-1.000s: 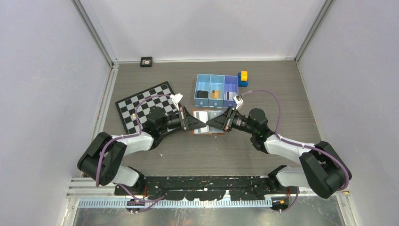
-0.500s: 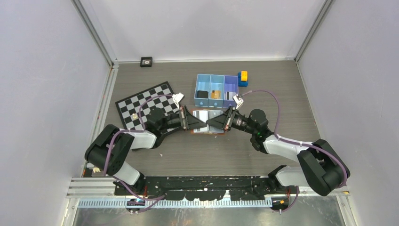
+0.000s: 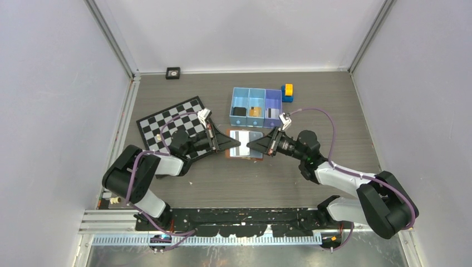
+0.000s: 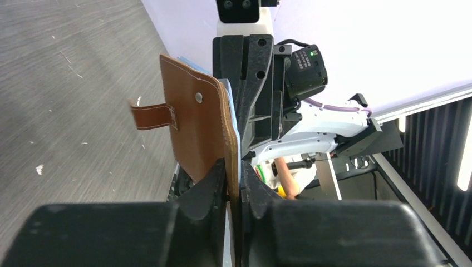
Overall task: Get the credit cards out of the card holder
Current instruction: Remove the credit card from the card holder.
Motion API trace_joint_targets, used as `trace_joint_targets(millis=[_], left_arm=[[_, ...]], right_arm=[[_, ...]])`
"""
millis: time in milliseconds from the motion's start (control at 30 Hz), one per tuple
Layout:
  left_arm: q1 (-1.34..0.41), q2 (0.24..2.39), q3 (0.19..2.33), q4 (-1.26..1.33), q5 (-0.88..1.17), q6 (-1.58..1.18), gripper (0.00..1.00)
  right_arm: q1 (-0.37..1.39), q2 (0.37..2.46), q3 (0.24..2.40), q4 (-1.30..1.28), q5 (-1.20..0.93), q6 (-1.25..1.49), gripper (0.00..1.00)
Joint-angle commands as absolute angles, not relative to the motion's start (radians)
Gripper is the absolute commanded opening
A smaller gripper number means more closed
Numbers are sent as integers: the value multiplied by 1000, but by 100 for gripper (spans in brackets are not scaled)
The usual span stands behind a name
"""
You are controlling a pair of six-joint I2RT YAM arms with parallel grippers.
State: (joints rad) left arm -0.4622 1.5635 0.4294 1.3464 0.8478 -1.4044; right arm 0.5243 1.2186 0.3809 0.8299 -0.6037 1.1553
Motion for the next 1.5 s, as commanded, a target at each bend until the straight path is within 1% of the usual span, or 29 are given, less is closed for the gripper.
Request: trace_joint_targets(millis=[0,33,333,467,600,633,767,833,900,967,1067,1133,1167,1233,1267,1300,1400,1467], left_arm=[[-452,1547,417,1431,833,-1397,3],[-448,1543,411,1431,830,-1394,0],[-418,1506,384,1431,811,-1389,0],[-418,1509,388,1431,820,-1387,0],[-424,1509,395,1431,828,-1383,0],[-426,1509,396,1431,828,-1381,0],[-429,1511,398,1431,828,-1385,0],[-433,1513,400,1431,830,-1387,0],[-439,1516,404,1431,834,-1387,0],[-443,1517,407,1431,836,-1387,0],[-443,1516,408,1431,835,-1387,0],[-443,1516,408,1431,835,-1388,0],[-443,1516,408,1431,835,-1387,0],[-443,1515,408,1430,833,-1386,0],[-441,1514,409,1420,832,-1378,0],[-436,1508,411,1384,833,-1366,0],[-406,1469,405,1273,827,-1321,0],[-385,1430,401,1156,811,-1268,0]], right_arm=[[502,1191,370,879,-587,1163,0],[497,1191,366,889,-588,1168,0],[459,1160,338,897,-572,1183,0],[460,1174,351,902,-602,1181,0],[462,1222,351,995,-633,1220,1],[463,1234,350,1012,-638,1227,3],[475,1267,357,1050,-654,1239,20],[485,1274,363,1041,-656,1233,26],[493,1280,369,1037,-658,1228,30],[499,1286,372,1037,-658,1228,31],[499,1292,374,1034,-658,1229,27],[500,1292,381,1008,-655,1222,27],[500,1292,386,981,-652,1213,22],[499,1290,404,904,-640,1180,8],[497,1287,409,871,-630,1157,2],[495,1284,411,842,-611,1138,1],[464,1274,411,799,-603,1114,1],[415,1252,404,793,-614,1128,1]])
